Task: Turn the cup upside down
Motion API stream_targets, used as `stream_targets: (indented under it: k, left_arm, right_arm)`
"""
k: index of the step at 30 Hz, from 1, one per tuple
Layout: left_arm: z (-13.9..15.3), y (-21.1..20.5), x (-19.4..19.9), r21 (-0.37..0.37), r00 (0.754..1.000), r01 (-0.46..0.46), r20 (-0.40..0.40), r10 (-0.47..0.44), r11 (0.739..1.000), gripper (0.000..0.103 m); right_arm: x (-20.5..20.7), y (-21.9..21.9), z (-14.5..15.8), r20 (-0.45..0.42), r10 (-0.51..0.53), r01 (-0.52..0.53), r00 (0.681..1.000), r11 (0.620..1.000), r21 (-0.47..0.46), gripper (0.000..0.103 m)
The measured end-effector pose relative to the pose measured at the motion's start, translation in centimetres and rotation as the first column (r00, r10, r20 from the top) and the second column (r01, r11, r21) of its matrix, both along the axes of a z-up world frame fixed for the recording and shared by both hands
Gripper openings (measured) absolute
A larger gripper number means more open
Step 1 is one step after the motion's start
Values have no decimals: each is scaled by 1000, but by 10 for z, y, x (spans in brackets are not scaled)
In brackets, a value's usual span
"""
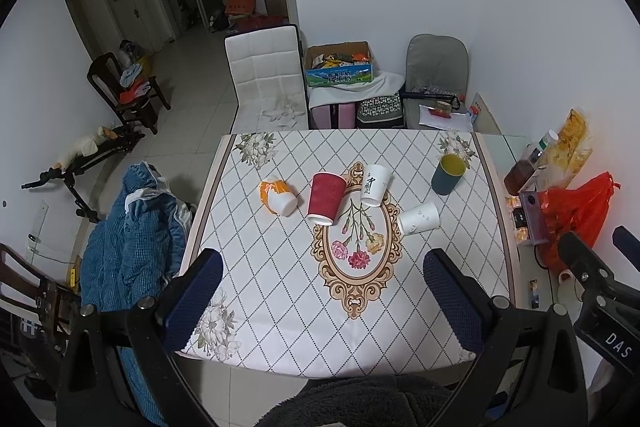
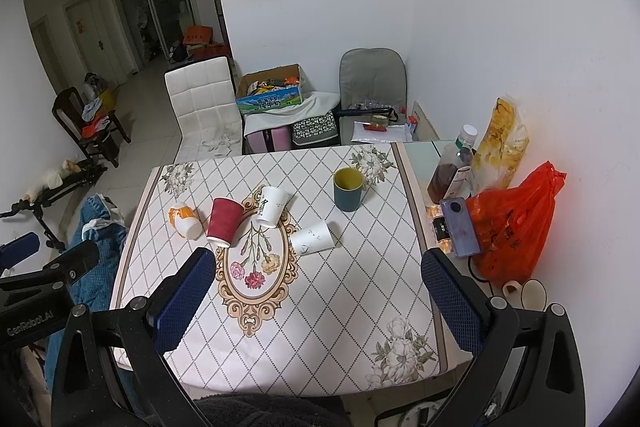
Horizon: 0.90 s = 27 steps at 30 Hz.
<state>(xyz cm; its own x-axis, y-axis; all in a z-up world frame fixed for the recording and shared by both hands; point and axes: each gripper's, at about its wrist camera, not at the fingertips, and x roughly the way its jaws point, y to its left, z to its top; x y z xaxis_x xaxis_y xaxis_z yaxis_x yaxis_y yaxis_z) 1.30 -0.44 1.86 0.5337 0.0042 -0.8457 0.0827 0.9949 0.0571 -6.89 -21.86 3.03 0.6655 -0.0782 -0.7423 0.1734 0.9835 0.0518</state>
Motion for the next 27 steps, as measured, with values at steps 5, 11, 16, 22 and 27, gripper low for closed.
stream_targets:
  k: [5,11,16,22,27]
  left_arm:
    - [13,-4,8,1,1000,1,8,-1,1000,103]
    - [17,-6,9,-1,1000,3,14,-3,1000,103]
    - [19,-6,8,-6,1000,3,21,-3,1000,103]
    - [19,-6,6,-6,1000,4,25,-3,1000,103]
    - [20,-6,7,-6,1000,4,29,-4,1000,103]
  right_arm:
    - [6,-2,10,7,-4,4,1000,1000,4,103]
    - [8,-2,15,12,-3,3,1000,1000,7,103]
    - [8,-3,17,17,-2,2,1000,1000,7,103]
    - [7,-3,17,18,-2,2,1000,1000,9,103]
    - [7,-4,19,22,-5,5,1000,1000,8,103]
